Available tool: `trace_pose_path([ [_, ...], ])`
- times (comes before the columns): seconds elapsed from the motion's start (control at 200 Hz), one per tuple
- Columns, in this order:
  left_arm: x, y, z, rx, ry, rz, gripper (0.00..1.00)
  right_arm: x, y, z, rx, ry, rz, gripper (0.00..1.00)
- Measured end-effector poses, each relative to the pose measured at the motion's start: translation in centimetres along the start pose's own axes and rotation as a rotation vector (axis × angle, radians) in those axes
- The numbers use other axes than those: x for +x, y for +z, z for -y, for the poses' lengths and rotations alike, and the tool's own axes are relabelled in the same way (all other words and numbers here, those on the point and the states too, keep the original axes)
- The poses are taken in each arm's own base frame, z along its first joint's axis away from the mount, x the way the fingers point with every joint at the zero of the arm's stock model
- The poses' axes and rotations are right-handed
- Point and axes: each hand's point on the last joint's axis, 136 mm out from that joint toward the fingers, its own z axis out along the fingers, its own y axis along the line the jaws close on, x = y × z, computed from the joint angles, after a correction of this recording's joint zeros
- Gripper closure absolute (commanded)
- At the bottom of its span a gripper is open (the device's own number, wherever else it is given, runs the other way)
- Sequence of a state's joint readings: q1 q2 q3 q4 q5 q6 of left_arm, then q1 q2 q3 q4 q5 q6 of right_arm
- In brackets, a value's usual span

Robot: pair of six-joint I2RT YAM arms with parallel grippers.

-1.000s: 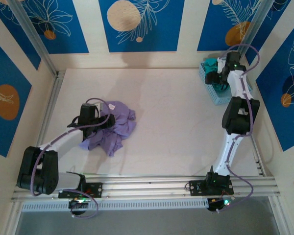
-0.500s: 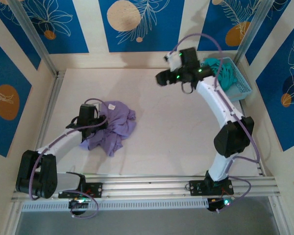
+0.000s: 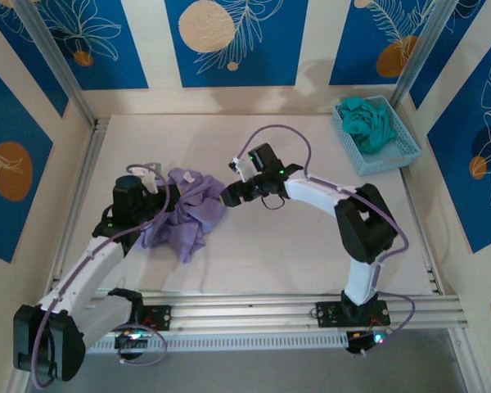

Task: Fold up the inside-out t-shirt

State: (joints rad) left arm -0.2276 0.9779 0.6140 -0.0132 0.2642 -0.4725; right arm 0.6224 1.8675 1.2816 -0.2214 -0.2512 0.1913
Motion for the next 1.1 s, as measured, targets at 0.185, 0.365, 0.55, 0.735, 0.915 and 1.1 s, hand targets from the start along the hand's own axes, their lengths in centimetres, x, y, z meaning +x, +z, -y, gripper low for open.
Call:
trace_pose_path([
  [0.185,0.3,0.0,-0.1,-0.006,-0.004,-0.012,1.00,-0.2,3.9,2.6,0.052,0.096,-0.022,0.42],
  [0.365,0.3,0.0,-0.2,-0.006,-0.004,-0.012,1.00,-2.5,6.6,4.5,0.091,0.149,-0.001,0.45],
  [0.55,0.3,0.0,-0.2,-0.010,-0.005,-0.012,1.00,-3.5,8.5,5.3,0.115,0.190,-0.010,0.77],
  [0.735,0.5,-0.2,-0.5,-0.026,-0.008,-0.018,1.00,-3.2,7.5,5.4,0.123,0.200,-0.035,1.00],
  [0.915,-1.4,-1.2,0.7,-0.006,-0.014,0.027,1.00,-5.3,-1.7,3.8,0.128,0.182,0.089,1.00],
  [1.1,-6.2,-2.8,5.5,0.135,-0.035,0.124,1.00,-12.1,-18.9,-3.2,0.113,0.007,0.469,1.00],
])
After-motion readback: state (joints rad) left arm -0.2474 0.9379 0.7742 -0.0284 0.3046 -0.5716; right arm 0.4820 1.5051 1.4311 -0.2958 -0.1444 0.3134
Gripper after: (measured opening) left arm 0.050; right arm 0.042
